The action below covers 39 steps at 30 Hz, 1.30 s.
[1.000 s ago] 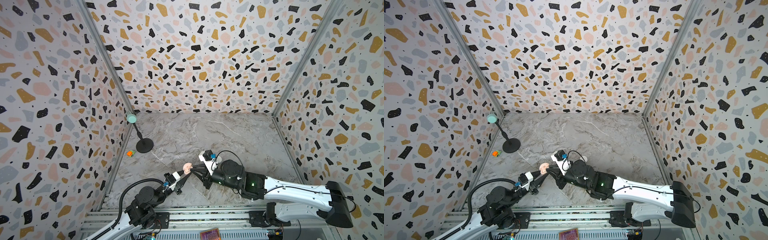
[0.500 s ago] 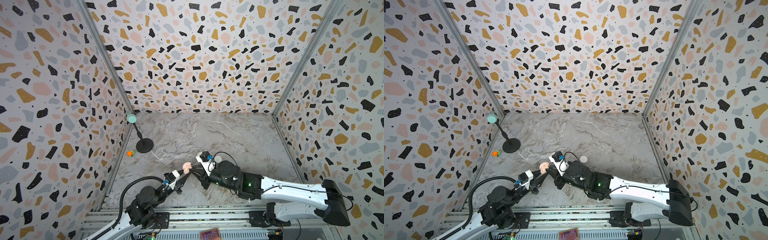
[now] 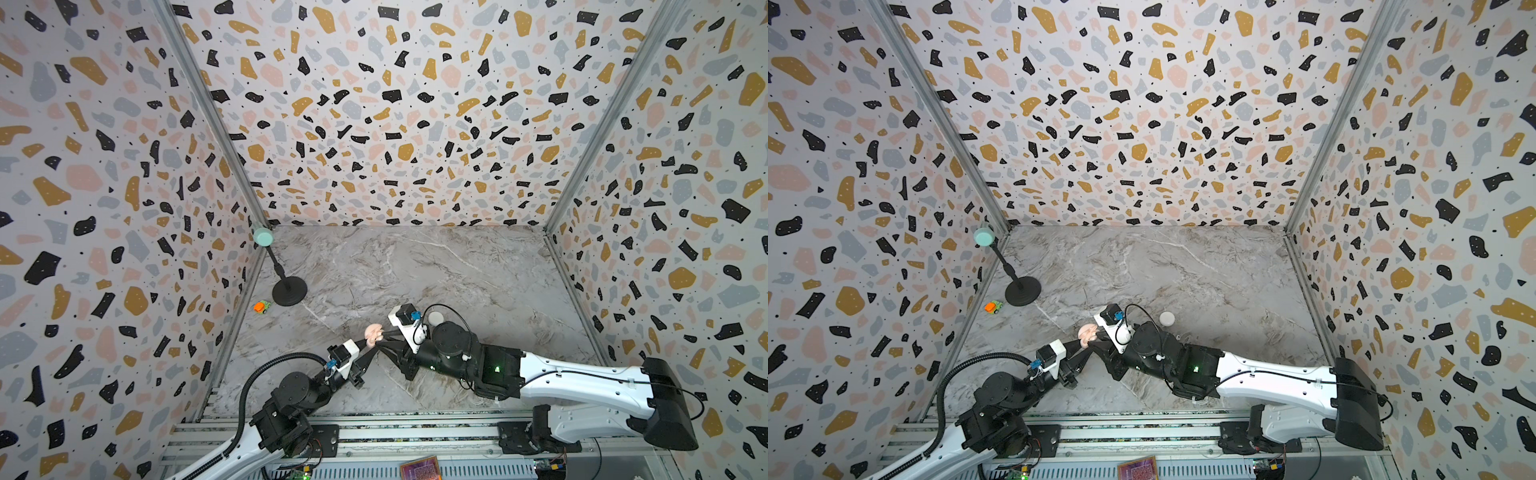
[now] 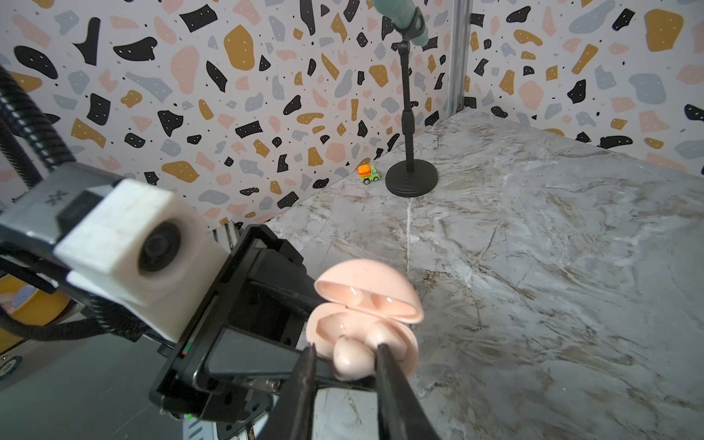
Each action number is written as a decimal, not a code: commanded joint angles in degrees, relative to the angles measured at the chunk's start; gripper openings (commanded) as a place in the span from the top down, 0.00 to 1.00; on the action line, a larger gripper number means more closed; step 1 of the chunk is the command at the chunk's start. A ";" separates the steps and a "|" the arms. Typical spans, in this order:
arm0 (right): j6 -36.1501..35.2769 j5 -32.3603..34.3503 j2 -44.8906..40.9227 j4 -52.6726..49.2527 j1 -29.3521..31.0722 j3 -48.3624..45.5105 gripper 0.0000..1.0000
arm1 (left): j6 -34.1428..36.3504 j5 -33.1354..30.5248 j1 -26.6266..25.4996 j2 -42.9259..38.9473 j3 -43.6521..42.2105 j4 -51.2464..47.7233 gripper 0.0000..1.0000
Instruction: Insert the wireless bluetooth earbuds into the charging case
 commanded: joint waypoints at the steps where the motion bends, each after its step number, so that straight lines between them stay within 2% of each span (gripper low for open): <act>1: 0.58 -0.60 -0.62 -1.50 0.43 1.63 0.70 | -0.56 0.45 -0.22 -0.63 0.30 6.06 1.00; 15: 1.02 0.98 -2.15 -2.47 1.74 1.26 0.65 | -0.87 -0.45 -0.21 -0.35 0.29 5.81 1.00; 39: 0.01 0.74 -2.19 -1.50 3.67 2.85 0.65 | -1.11 -0.40 -0.14 0.08 0.38 5.46 1.00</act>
